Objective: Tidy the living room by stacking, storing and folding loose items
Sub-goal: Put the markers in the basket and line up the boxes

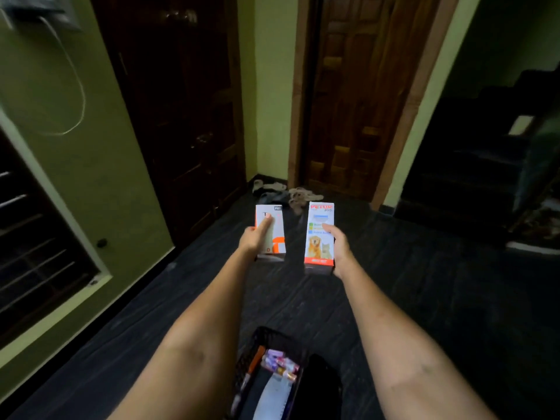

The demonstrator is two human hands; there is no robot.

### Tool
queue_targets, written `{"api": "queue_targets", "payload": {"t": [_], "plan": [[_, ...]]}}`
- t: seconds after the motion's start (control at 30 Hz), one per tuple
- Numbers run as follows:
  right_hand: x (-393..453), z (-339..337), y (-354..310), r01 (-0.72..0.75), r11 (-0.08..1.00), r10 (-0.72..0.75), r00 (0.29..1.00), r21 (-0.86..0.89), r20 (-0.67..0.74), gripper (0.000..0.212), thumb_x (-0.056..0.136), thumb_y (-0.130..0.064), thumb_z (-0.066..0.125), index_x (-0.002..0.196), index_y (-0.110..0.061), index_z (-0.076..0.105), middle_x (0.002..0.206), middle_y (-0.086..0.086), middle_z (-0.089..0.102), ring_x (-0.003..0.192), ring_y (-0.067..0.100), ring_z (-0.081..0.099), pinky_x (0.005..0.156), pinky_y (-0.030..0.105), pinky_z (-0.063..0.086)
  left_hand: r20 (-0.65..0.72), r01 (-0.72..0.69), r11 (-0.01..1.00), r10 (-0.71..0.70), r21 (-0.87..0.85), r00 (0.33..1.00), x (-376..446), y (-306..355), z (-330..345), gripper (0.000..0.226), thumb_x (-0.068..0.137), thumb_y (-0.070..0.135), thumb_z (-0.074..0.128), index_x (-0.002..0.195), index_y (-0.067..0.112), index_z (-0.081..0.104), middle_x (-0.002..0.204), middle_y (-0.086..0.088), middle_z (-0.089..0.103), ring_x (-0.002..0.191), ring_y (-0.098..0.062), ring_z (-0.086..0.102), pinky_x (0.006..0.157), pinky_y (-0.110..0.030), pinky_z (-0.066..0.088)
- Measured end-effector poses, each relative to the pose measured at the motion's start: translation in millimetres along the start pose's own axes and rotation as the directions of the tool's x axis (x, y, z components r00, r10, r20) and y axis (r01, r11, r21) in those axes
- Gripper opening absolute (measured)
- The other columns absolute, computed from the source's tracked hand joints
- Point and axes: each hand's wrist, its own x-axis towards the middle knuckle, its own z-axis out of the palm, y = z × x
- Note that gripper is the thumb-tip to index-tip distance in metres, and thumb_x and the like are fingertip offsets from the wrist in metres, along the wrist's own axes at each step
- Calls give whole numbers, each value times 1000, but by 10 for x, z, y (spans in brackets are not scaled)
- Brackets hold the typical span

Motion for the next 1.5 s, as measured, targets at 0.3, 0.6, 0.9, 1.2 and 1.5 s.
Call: {"api": "queue_targets", "payload": {"t": [0.3, 0.6, 0.9, 1.2, 1.5], "plan": [[785, 547, 188, -89, 971, 172, 904, -221, 392, 49, 84, -37, 62, 126, -13, 56, 111, 17, 68, 97, 32, 68, 75, 38, 56, -364, -13, 986, -50, -168, 930, 47, -188, -516, 72, 76, 64, 64, 111, 2, 64, 94, -11, 69, 73, -24, 68, 67, -35, 57], [820, 718, 325, -140, 903, 388, 671, -407, 632, 51, 81, -21, 63, 128, -3, 53, 115, 25, 63, 82, 32, 67, 63, 37, 55, -653, 8, 923, -278, -384, 705, -822, -771, -115, 50, 87, 61, 53, 92, 13, 63, 78, -2, 68, 64, -17, 65, 55, -24, 50], [559, 519, 1100, -221, 838, 530, 544, -499, 650, 25, 85, -6, 59, 110, -10, 62, 105, 21, 66, 76, 31, 65, 79, 48, 54, -696, 59, 847, -472, -528, 542, -1505, -1492, 226, 57, 86, 60, 55, 110, 8, 62, 88, -6, 68, 66, -17, 65, 49, -25, 49], [1238, 265, 2567, -201, 668, 636, 654, -716, 409, 52, 84, -14, 70, 131, -7, 49, 100, 13, 71, 70, 19, 72, 52, 28, 55, -595, 221, 770, -612, -599, 520, -1033, -3009, 268, 53, 84, 63, 56, 104, 15, 66, 91, -6, 73, 78, -20, 70, 72, -33, 58], [2122, -196, 4984, -235, 546, 751, 562, -804, 346, 21, 95, -21, 57, 116, -20, 60, 104, 1, 69, 97, 23, 65, 98, 52, 46, -612, 284, 766, -636, -577, 470, -120, -5220, 146, 42, 89, 54, 55, 108, 18, 66, 82, -1, 69, 69, -11, 65, 53, -18, 51]]}}
